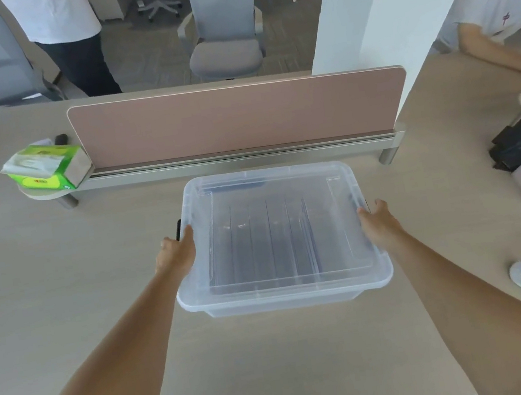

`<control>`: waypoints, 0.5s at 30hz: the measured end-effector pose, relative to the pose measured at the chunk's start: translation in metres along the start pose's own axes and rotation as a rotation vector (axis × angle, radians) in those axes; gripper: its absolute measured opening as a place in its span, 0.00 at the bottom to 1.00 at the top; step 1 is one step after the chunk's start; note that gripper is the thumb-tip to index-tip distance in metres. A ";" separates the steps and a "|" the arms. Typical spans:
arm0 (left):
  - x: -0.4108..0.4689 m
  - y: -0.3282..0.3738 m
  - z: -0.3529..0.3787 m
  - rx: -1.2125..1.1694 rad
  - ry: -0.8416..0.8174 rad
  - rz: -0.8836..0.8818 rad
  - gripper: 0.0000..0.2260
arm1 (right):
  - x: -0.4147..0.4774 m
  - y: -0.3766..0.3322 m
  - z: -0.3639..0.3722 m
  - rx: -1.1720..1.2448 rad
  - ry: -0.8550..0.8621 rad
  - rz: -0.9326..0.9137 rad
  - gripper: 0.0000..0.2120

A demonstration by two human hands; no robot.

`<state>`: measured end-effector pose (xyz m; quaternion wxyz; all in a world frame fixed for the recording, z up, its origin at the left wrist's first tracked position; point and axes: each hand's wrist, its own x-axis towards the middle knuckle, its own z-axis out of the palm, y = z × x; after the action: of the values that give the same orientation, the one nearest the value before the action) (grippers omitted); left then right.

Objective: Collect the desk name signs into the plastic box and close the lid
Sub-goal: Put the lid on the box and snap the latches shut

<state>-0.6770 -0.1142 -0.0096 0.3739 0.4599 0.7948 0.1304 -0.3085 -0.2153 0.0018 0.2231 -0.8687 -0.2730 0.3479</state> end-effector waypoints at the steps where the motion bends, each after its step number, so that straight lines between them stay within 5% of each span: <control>1: 0.003 -0.003 0.001 -0.009 -0.013 -0.014 0.31 | 0.001 0.000 0.001 0.046 -0.006 0.030 0.31; 5: 0.008 -0.009 0.005 0.042 0.066 0.041 0.32 | 0.004 0.002 0.007 0.028 -0.010 0.027 0.27; 11: -0.020 0.004 0.006 0.340 0.309 0.212 0.19 | 0.004 -0.015 -0.009 -0.165 0.050 0.029 0.21; 15: -0.016 0.017 0.005 0.351 0.193 0.185 0.19 | 0.000 -0.023 -0.004 -0.331 0.095 0.010 0.20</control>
<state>-0.6583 -0.1193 0.0042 0.1969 0.5744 0.7917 0.0673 -0.3129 -0.1985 0.0179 0.0881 -0.9105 -0.3111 0.2578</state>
